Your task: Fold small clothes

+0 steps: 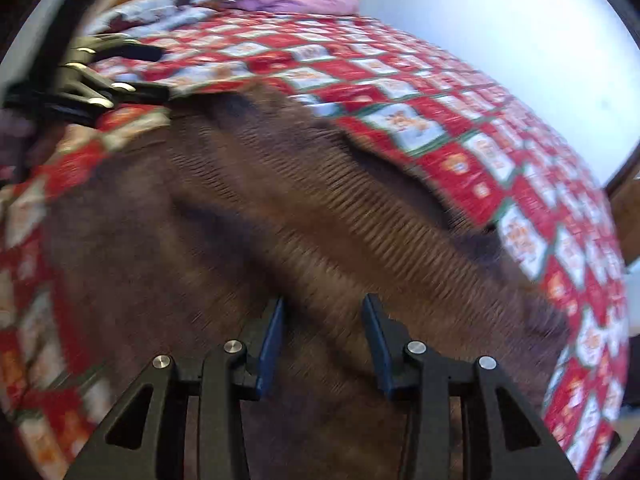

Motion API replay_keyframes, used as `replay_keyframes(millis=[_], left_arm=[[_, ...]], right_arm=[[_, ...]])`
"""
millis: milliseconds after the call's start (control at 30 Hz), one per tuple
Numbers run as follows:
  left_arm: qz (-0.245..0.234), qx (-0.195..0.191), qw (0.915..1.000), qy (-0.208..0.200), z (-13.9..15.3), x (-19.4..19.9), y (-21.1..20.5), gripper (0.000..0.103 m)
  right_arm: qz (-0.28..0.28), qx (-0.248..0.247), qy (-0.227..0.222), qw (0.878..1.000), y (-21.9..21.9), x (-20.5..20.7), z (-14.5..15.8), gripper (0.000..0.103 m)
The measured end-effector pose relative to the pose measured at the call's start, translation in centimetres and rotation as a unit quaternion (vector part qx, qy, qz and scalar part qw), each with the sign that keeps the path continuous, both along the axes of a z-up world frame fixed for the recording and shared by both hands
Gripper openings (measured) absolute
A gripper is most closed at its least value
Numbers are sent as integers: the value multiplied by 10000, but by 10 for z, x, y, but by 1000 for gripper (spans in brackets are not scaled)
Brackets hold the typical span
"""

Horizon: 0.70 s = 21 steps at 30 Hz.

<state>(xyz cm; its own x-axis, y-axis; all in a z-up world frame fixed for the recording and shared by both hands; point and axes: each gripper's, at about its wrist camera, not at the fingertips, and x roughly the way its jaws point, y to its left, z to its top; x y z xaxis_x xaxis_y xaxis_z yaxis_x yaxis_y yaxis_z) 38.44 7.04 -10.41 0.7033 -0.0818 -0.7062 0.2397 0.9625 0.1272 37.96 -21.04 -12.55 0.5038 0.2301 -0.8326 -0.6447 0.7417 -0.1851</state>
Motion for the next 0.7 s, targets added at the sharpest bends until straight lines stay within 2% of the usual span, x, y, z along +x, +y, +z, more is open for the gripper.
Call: replay_keyframes(millis=[67, 100, 167, 233, 433, 533, 633, 700], left_arm=[[67, -86, 9999, 26, 0, -1, 7, 95], [54, -66, 10000, 49, -2, -3, 8, 95], [-26, 33, 9999, 108, -9, -6, 6, 95], [-113, 104, 9998, 148, -15, -9, 2, 95], [-201, 101, 9997, 122, -18, -1, -18, 95], [-202, -6, 9997, 144, -15, 10, -21, 95], [-117, -64, 9997, 203, -16, 21, -22, 92], [-38, -175, 9994, 299, -19, 28, -21, 86]], right_arm=[[-563, 222, -148, 9981, -14, 25, 9, 42], [-1060, 375, -327, 9931, -31, 40, 18, 42], [-1545, 565, -447, 9854, -55, 55, 29, 42], [-1653, 834, -296, 9823, -74, 59, 35, 42], [-1996, 1064, -144, 9740, -125, 52, 35, 42], [-2390, 1466, 50, 9599, -166, 53, 34, 42], [-2563, 1733, 259, 9506, -188, 54, 28, 42], [-2533, 1758, 330, 9507, -191, 53, 24, 42]])
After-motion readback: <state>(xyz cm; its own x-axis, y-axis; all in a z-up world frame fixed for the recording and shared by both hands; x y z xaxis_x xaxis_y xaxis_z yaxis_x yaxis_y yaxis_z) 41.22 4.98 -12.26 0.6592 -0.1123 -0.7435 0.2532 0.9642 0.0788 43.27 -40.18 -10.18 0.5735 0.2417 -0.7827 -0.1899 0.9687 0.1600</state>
